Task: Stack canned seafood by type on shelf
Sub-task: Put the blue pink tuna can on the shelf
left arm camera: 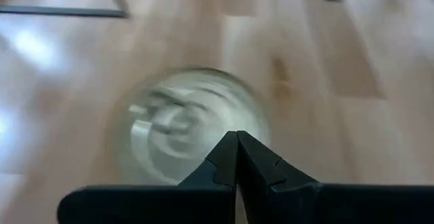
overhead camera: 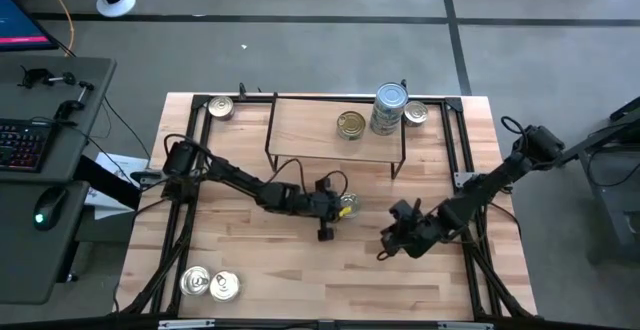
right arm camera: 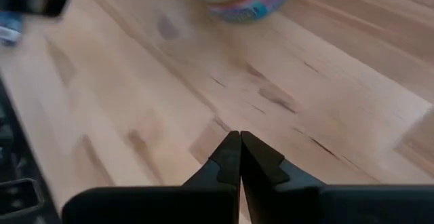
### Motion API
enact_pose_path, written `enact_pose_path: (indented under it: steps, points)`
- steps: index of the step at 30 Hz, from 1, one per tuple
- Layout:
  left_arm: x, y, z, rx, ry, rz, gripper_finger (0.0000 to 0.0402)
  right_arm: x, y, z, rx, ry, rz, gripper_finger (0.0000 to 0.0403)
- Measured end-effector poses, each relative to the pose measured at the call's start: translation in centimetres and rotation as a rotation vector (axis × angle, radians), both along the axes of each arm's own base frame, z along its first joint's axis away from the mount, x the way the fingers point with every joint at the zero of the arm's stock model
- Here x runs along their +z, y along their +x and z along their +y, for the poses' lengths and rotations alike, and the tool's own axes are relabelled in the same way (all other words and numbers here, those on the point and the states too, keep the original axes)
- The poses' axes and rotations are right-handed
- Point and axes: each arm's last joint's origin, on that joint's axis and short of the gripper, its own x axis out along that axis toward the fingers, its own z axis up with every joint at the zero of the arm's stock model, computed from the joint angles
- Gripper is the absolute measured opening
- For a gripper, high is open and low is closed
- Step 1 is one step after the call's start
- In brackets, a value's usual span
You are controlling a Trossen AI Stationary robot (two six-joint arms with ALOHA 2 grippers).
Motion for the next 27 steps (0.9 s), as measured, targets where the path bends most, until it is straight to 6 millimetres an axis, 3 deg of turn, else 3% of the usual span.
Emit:
enact_pose_path:
  steps: [9, 15, 23, 27]
  points:
    - [-0.6, -0.9, -4.5, -0.051, -0.072, -0.004, 0.0, 0.9, 1.9, -0.6, 0.03, 0.012, -0.135, 0.0]
    - [1.5, -1.2, -6.0, -0.104, -0.097, -0.108, 0.0, 1.8, 2.5, -0.3, 0.093, -0.006, -0.179, 0.0]
    - [5.9, -2.4, -4.4, -0.118, -0.01, -0.097, 0.0, 2.0, 2.5, 0.0, 0.163, 0.014, -0.158, 0.0]
    - [5.8, -3.1, -2.5, -0.077, -0.014, -0.023, 0.0, 1.9, 2.4, 0.1, 0.221, 0.031, -0.13, 0.0]
